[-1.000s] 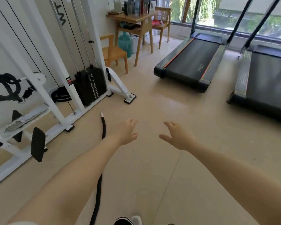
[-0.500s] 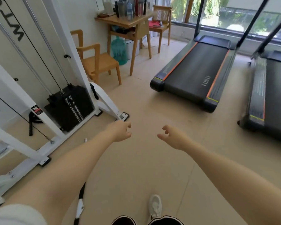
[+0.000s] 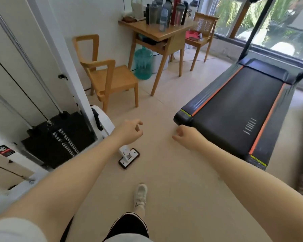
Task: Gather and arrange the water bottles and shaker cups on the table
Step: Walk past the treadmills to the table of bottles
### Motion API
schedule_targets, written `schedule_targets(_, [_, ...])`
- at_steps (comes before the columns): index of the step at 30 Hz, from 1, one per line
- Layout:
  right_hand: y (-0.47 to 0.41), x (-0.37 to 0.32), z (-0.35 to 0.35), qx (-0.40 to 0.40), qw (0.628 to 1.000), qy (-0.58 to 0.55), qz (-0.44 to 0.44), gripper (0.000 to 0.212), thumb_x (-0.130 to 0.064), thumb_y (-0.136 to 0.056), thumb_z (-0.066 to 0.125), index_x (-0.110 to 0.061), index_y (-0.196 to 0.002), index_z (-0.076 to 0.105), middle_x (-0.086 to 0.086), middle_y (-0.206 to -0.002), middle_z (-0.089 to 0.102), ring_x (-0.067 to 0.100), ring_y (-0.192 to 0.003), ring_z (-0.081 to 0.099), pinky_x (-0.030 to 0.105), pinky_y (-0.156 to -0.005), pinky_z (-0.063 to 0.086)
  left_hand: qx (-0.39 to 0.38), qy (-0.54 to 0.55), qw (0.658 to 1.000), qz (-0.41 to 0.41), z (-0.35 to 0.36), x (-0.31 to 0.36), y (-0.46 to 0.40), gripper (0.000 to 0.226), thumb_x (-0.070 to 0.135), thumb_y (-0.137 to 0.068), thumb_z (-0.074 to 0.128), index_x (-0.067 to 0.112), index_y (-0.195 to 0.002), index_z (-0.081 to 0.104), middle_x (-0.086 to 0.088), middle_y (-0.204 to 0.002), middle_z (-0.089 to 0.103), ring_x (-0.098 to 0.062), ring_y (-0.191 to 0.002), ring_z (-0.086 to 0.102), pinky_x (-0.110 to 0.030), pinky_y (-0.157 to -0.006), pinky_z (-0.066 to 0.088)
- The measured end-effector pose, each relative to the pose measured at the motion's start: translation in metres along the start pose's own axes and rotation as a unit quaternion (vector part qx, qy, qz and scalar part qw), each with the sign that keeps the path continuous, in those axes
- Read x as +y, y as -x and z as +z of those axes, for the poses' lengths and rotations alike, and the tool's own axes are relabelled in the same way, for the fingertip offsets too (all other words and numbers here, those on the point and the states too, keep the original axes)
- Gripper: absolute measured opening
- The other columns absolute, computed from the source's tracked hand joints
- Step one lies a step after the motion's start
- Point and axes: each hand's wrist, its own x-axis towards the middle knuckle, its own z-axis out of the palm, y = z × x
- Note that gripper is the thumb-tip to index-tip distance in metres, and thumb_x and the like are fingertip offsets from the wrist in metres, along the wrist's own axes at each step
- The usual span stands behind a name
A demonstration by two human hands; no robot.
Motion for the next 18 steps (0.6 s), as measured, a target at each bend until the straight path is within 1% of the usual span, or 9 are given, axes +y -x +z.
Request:
schedule_targets(2, [-0.061, -0.005, -0.024, -0.011, 1.0, -0.006, 0.005, 0.041, -0.033, -0.09, 0.05, -0.01, -0.124, 0.049, 0.009, -0.115, 0.062, 0.025, -0.101, 0.057, 0.032, -0.082, 0.044, -0.022, -0.018, 1.0, 0.01, -0.023, -0.001, -0.066, 0.037, 0.023, -0.091, 0.048, 0.01, -0.126, 0.048, -0.008, -0.11, 0.063, -0.022, -0.097, 0.058, -0.031, -0.078, 0.046])
schedule_targets(5, [-0.153, -0.009, -0.067, -0.031, 0.999, 0.022, 0.002, 0.042, -0.034, -0.092, 0.048, -0.009, -0.127, 0.046, 0.009, -0.107, 0.062, 0.023, -0.095, 0.054, 0.028, -0.076, 0.039, -0.057, -0.094, 0.994, 0.029, -0.064, 0.001, -0.166, 0.037, 0.026, -0.092, 0.048, 0.013, -0.126, 0.048, -0.007, -0.111, 0.064, -0.021, -0.092, 0.058, -0.03, -0.072, 0.045])
schedule_targets(7, [-0.208, -0.009, -0.097, -0.019, 1.0, -0.003, 0.012, 0.042, -0.034, -0.092, 0.048, -0.01, -0.126, 0.047, 0.009, -0.117, 0.061, 0.025, -0.1, 0.055, 0.029, -0.078, 0.039, -0.063, -0.123, 0.99, 0.037, -0.089, 0.004, -0.23, 0.037, 0.028, -0.091, 0.047, 0.014, -0.125, 0.048, -0.007, -0.113, 0.064, -0.022, -0.094, 0.059, -0.032, -0.074, 0.048])
schedule_targets(9, [-0.257, -0.006, -0.12, -0.015, 0.998, -0.05, 0.03, 0.042, -0.035, -0.092, 0.049, -0.011, -0.127, 0.049, 0.009, -0.124, 0.058, 0.026, -0.109, 0.055, 0.03, -0.084, 0.041, -0.066, -0.107, 0.992, 0.026, -0.106, 0.006, -0.288, 0.037, 0.028, -0.091, 0.047, 0.014, -0.125, 0.049, -0.008, -0.115, 0.063, -0.024, -0.098, 0.059, -0.033, -0.078, 0.048])
schedule_targets(10, [-0.28, -0.002, -0.129, -0.019, 0.997, -0.065, 0.039, 0.042, -0.035, -0.092, 0.049, -0.012, -0.127, 0.049, 0.008, -0.125, 0.058, 0.025, -0.108, 0.055, 0.03, -0.086, 0.042, -0.068, -0.094, 0.993, 0.019, -0.111, 0.007, -0.316, 0.036, 0.028, -0.091, 0.048, 0.014, -0.124, 0.049, -0.007, -0.115, 0.062, -0.023, -0.098, 0.058, -0.033, -0.079, 0.048])
schedule_targets(12, [-0.331, 0.009, -0.142, -0.033, 0.995, -0.076, 0.049, 0.041, -0.036, -0.092, 0.049, -0.012, -0.125, 0.05, 0.008, -0.126, 0.058, 0.021, -0.1, 0.054, 0.03, -0.089, 0.043, -0.076, -0.079, 0.994, 0.014, -0.114, 0.007, -0.375, 0.035, 0.029, -0.09, 0.049, 0.015, -0.123, 0.05, -0.006, -0.114, 0.062, -0.02, -0.094, 0.057, -0.032, -0.08, 0.048])
schedule_targets(14, [-0.388, 0.022, -0.156, -0.033, 0.995, -0.081, 0.054, 0.038, -0.034, -0.093, 0.048, -0.012, -0.123, 0.052, 0.008, -0.124, 0.059, 0.019, -0.096, 0.054, 0.03, -0.088, 0.044, -0.074, -0.074, 0.994, 0.023, -0.11, 0.006, -0.437, 0.034, 0.028, -0.09, 0.049, 0.015, -0.122, 0.051, -0.006, -0.113, 0.063, -0.016, -0.089, 0.055, -0.03, -0.077, 0.048])
schedule_targets(16, [-0.446, 0.033, -0.172, -0.032, 0.993, -0.093, 0.061, 0.035, -0.033, -0.093, 0.048, -0.011, -0.12, 0.053, 0.008, -0.121, 0.06, 0.023, -0.099, 0.058, 0.032, -0.087, 0.045, -0.072, -0.058, 0.995, 0.03, -0.106, 0.008, -0.496, 0.034, 0.026, -0.09, 0.049, 0.015, -0.122, 0.051, -0.005, -0.11, 0.063, -0.014, -0.084, 0.055, -0.028, -0.074, 0.047])
schedule_targets(18, [-0.5, 0.04, -0.191, -0.045, 0.993, -0.09, 0.059, 0.034, -0.031, -0.093, 0.048, -0.009, -0.118, 0.054, 0.009, -0.118, 0.06, 0.027, -0.104, 0.059, 0.035, -0.089, 0.046, -0.083, -0.032, 0.996, 0.026, -0.106, 0.014, -0.55, 0.033, 0.025, -0.091, 0.049, 0.015, -0.123, 0.049, -0.003, -0.108, 0.061, -0.012, -0.077, 0.055, -0.027, -0.07, 0.047])
